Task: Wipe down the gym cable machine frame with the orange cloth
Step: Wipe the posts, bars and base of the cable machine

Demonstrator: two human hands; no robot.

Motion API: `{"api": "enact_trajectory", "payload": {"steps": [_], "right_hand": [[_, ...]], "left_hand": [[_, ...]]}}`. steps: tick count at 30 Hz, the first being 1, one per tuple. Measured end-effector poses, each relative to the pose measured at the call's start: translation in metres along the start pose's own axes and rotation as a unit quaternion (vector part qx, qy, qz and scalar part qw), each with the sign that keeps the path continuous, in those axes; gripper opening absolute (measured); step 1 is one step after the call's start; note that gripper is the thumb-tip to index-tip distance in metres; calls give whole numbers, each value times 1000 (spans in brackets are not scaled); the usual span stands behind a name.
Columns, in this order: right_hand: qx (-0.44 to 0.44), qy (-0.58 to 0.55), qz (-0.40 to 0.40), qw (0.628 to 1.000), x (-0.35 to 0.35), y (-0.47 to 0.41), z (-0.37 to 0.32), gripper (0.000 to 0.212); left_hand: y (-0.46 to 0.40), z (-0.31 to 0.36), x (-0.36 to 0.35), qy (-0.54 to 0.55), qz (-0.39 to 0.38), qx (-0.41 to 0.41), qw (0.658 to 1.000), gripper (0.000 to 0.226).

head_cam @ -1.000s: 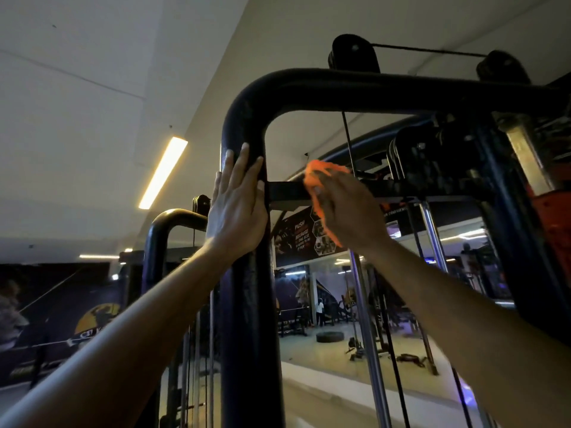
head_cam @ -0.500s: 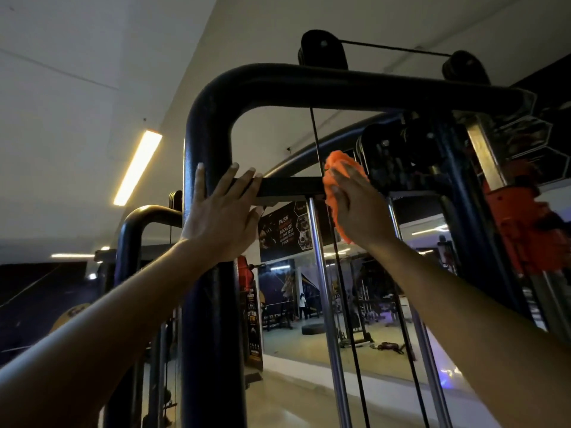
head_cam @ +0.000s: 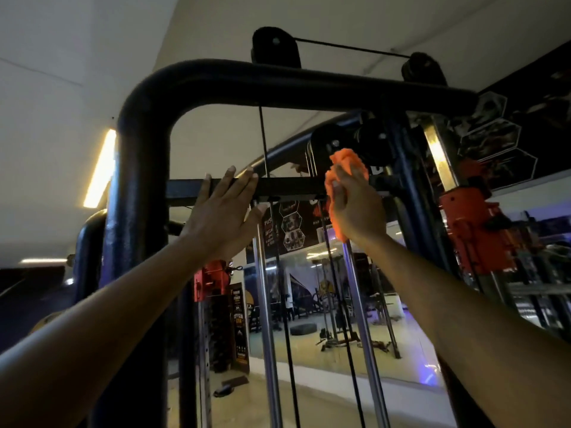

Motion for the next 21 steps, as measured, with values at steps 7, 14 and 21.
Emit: {"api": "enact_trajectory", "payload": {"steps": [7,14,21], "right_hand": [[176,-14,-66,982,0,1,21,49],[84,-58,-11,995,26,-33,67,47],[151,27,-24,988,1,-53,59,60]], "left_hand": [[-42,55,-25,15,-23,-12,1000,81],[-66,73,-36,55,-9,-51,997,77],[-108,94,-44,105,58,9,993,64]]}}
Point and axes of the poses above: each hand's wrist, its own y-axis away from the middle knuckle, its own x-axis out of the back of the hand, z = x × y, the point moved 1 cm from there along -y, towards the middle knuckle, and after that the axes turned 11 degrees about y, right-handed, at the moved point
